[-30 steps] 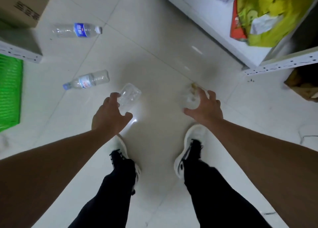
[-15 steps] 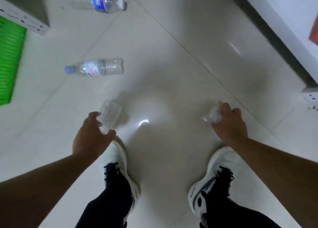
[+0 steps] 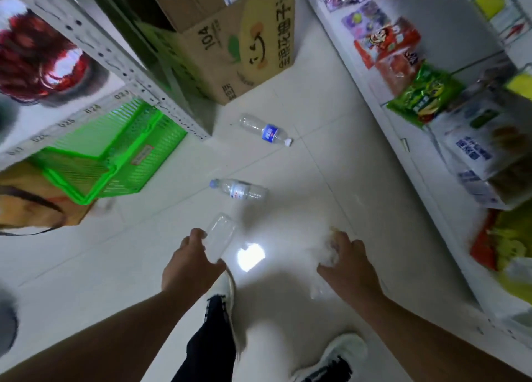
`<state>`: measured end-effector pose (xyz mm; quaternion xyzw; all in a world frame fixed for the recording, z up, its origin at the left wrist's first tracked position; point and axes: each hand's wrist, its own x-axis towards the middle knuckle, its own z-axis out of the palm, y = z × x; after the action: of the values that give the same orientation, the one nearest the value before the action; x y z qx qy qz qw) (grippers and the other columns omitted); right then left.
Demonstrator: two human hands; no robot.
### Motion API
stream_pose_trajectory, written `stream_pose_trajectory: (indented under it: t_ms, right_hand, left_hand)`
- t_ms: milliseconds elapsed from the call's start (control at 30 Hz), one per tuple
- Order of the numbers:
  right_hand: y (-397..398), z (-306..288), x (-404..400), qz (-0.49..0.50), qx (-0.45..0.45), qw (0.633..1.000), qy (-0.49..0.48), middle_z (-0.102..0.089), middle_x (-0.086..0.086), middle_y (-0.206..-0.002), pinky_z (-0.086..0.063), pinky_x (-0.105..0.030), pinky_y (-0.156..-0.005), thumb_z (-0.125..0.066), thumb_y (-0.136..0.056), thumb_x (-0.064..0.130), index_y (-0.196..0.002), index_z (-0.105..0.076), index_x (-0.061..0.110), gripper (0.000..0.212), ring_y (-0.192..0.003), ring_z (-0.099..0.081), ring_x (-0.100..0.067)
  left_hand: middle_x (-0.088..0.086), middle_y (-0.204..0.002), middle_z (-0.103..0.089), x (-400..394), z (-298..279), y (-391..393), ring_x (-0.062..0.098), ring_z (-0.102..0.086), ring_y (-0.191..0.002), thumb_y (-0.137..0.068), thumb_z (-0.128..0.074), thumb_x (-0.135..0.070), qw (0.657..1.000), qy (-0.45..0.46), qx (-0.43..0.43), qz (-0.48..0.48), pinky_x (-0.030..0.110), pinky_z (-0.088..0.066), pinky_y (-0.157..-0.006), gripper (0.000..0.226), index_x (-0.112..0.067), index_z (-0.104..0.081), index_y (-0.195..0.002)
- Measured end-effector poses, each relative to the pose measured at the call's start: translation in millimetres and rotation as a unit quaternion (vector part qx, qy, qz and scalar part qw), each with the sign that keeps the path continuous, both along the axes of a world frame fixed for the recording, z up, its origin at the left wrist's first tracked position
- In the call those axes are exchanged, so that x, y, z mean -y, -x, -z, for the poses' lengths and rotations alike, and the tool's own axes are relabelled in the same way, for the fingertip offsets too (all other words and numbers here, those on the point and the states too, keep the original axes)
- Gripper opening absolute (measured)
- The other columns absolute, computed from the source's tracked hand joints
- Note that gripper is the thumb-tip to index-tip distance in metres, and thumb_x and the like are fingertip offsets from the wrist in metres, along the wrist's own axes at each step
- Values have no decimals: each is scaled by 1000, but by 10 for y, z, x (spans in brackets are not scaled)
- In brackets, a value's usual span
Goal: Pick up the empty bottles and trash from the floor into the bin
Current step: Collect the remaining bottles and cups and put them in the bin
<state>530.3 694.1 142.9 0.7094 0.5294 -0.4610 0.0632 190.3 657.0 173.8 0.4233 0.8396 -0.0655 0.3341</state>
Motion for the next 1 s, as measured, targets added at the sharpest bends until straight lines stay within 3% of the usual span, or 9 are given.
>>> stream_pose_trajectory:
  t_ms: [233,367,500,567,767,867,1000]
  right_hand:
    - [282,-237,-1007,-73,6,996,-52,-41,1,-119,-51,-35,-76,-79,-77,40,-142,-38,47,77,-86,-64,-23]
    - [448,4,-1530,-92,26,993,-74,-43,-2,-117,-52,-38,-83,-81,-75,37,-129,-44,39,65,-89,-62,-30]
    - [649,428,-2014,-108,16,988,-105,-39,-1,-118,-46,-33,-82,-83,-76,38,-125,-43,39,63,-80,-54,-21]
    - [782,698,-2246,-151,7,979,-139,-38,0,-117,-43,-31,-80,-85,-76,41,-128,-44,37,66,-80,-55,-23]
    - [1246,1599,-3095,-245,-36,945,-212,-39,-4,-119,-51,-34,-81,-87,-79,50,-155,-41,29,91,-84,-57,-28]
    - [1574,2026,-3518,-285,-18,935,-209,-38,-6,-124,-53,-36,-84,-86,-77,51,-159,-35,30,98,-91,-64,-37]
    - [2009,2584,-3889,-297,18,935,-191,-38,-12,-140,-58,-45,-95,-90,-70,54,-157,-31,31,107,-110,-64,-40]
  left_hand:
    - [-6,-127,-58,-486,80,-39,22,-66,-102,-73,-80,-49,995,-22,65,-69,39,-53,-78,73,-34,-43,-134]
    - [-1,-131,-53,-792,393,10,27,-68,-101,-75,-81,-44,993,-34,74,-90,44,-58,-82,73,-27,-46,-137]
    - [4,-141,-50,-1079,772,47,31,-74,-94,-80,-78,-55,988,-23,64,-138,49,-59,-91,80,-23,-46,-146]
    - [5,-142,-47,-1201,1031,41,34,-75,-93,-81,-77,-58,984,-14,62,-167,50,-59,-92,82,-22,-45,-147]
    - [4,-135,-42,-1567,2029,16,39,-74,-97,-81,-75,-60,946,-53,62,-313,50,-57,-95,79,-21,-45,-143]
    - [0,-137,-43,-1580,2421,109,32,-69,-103,-79,-72,-64,920,-113,-9,-376,47,-56,-91,76,-26,-45,-140]
    - [-2,-138,-48,-1389,2809,378,28,-65,-109,-79,-74,-69,912,-160,-83,-369,41,-51,-85,77,-29,-46,-139]
